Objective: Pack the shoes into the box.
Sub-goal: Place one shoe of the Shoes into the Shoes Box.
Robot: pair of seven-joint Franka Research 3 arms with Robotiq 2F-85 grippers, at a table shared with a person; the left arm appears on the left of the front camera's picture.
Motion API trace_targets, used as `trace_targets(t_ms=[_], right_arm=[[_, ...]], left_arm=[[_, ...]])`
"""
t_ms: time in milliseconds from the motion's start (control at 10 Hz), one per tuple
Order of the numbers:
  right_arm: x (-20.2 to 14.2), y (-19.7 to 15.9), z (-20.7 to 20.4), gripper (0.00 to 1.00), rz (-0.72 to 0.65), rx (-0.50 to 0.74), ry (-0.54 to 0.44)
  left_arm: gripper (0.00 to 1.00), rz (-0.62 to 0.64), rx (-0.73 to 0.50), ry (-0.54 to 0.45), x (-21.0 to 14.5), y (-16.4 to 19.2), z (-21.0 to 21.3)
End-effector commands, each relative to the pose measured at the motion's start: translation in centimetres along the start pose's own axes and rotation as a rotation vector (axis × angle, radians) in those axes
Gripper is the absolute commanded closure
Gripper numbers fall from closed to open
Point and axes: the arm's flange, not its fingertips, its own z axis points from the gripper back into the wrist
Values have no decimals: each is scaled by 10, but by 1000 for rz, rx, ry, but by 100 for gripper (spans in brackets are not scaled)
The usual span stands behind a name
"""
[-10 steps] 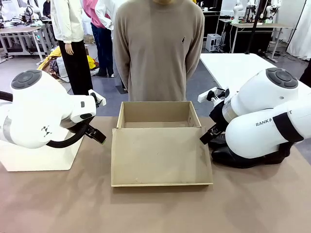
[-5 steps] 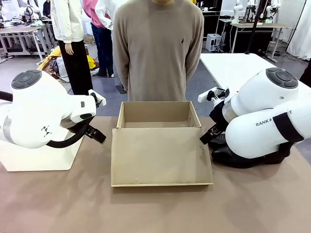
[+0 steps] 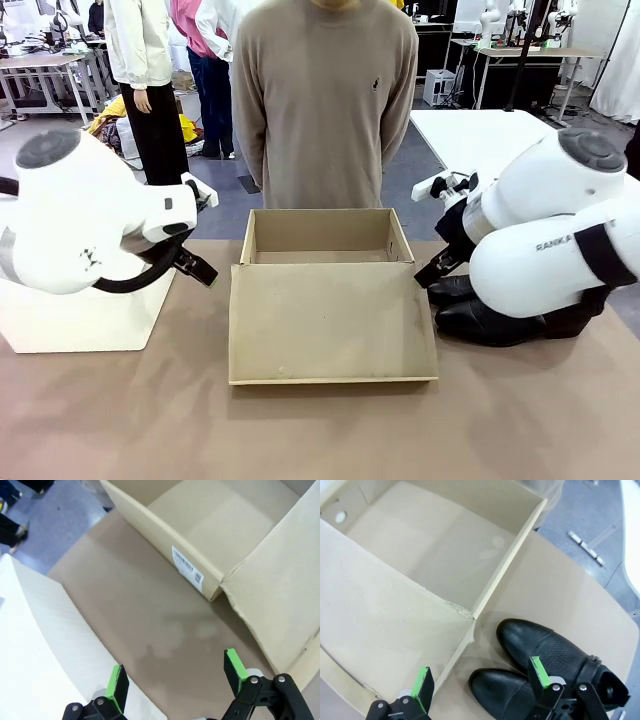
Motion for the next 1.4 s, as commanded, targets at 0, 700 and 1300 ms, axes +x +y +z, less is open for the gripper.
trace_targets(t_ms=[0,700,1300], right_arm=[[3,-9,40,0,-19,37,-10],[8,-14,129,0,42,79,13],[-2,-28,178,0,240,203,-220]], left_arm=[[0,-28,13,20,14,-3,40],[0,-116,38,-1,40,-7,136],[0,-366,-137,-258,32,11,181]])
